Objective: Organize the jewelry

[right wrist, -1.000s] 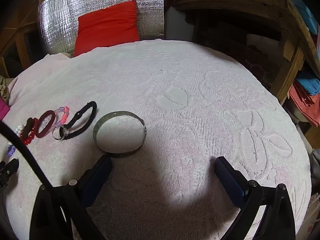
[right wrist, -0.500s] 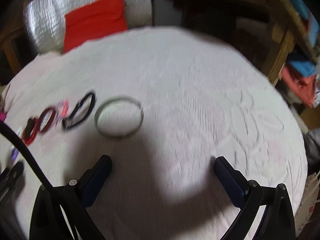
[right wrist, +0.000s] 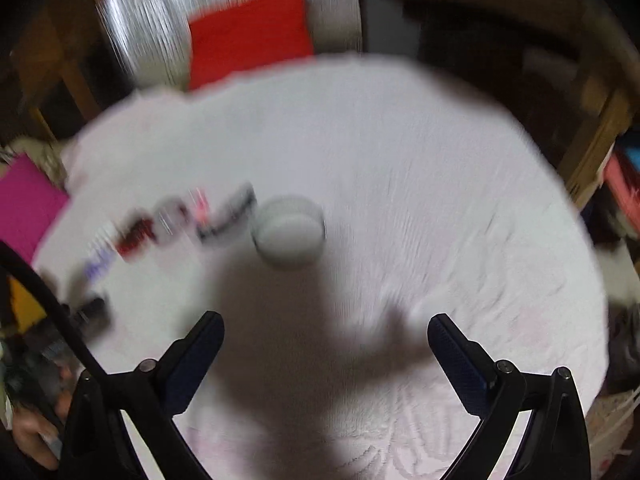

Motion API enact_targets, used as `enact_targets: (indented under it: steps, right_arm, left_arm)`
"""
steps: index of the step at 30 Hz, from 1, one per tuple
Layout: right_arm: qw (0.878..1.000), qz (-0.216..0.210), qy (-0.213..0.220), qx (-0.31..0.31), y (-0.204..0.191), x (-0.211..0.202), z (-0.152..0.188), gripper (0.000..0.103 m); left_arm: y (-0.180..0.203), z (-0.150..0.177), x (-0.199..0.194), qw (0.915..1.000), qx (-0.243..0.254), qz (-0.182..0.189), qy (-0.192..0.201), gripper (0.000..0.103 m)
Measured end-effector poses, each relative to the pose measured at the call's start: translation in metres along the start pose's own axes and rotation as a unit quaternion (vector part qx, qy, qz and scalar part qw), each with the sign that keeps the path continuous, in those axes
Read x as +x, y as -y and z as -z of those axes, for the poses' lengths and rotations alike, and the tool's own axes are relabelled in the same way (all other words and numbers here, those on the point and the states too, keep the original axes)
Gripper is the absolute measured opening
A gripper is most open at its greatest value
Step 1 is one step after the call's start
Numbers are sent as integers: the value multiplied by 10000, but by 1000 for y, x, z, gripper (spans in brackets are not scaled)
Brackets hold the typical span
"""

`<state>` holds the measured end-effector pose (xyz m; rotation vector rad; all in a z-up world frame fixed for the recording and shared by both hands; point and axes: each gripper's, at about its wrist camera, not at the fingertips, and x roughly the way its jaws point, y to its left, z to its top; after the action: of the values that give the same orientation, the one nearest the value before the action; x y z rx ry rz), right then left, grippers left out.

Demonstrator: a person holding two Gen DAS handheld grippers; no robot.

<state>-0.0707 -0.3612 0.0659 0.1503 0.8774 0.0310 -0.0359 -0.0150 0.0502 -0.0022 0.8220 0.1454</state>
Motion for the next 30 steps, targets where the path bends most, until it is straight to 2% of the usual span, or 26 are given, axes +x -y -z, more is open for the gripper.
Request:
enact_targets:
  steps: [3, 4, 5, 7, 8, 9, 10, 12, 15, 21, 30]
  right_arm:
    - [9929, -165, 1174, 104, 0, -58, -3, 103]
    - [9871, -197, 1579, 178, 0, -72, -2, 103]
    - [9834, -185, 1793, 221, -8, -74, -14, 103]
    - [9711, -281, 2336, 411, -1, -85, -8, 103]
    - [9704, -496, 2318, 454, 2, -80, -10, 103]
    - [9744, -690, 2091, 451, 2, -71, -12, 103]
    - [9810, -714, 1745, 456, 1, -57, -16, 103]
    - [9902, -497, 1256, 364, -13, -32, -24, 103]
    - [9948, -464, 908, 33, -30, -14, -24, 103]
    - [9950, -535, 844, -84, -36, -22, -14, 103]
    - [9958, -497, 774, -26, -41, -8, -15, 103]
  left_arm:
    - [-4, -7, -55, 9952, 218, -343, 888, 103]
    - [-6, -8, -66, 9933, 193, -378, 1078, 103]
    - [-10, -10, -80, 9904, 113, -404, 1317, 103]
    - [-17, -13, -95, 9877, -45, -382, 1516, 103]
    - [-20, -14, -100, 9875, -127, -313, 1541, 103]
    - [-23, -15, -102, 9877, -198, -243, 1530, 103]
    - [-26, -16, -102, 9880, -256, -223, 1507, 103]
    - [-30, -18, -102, 9883, -331, -285, 1460, 103]
    - [-26, -22, -104, 9886, -319, -379, 1425, 103]
    - [-17, -19, -109, 9888, -284, -343, 1423, 103]
    - [-15, -21, -109, 9886, -174, -315, 1462, 103]
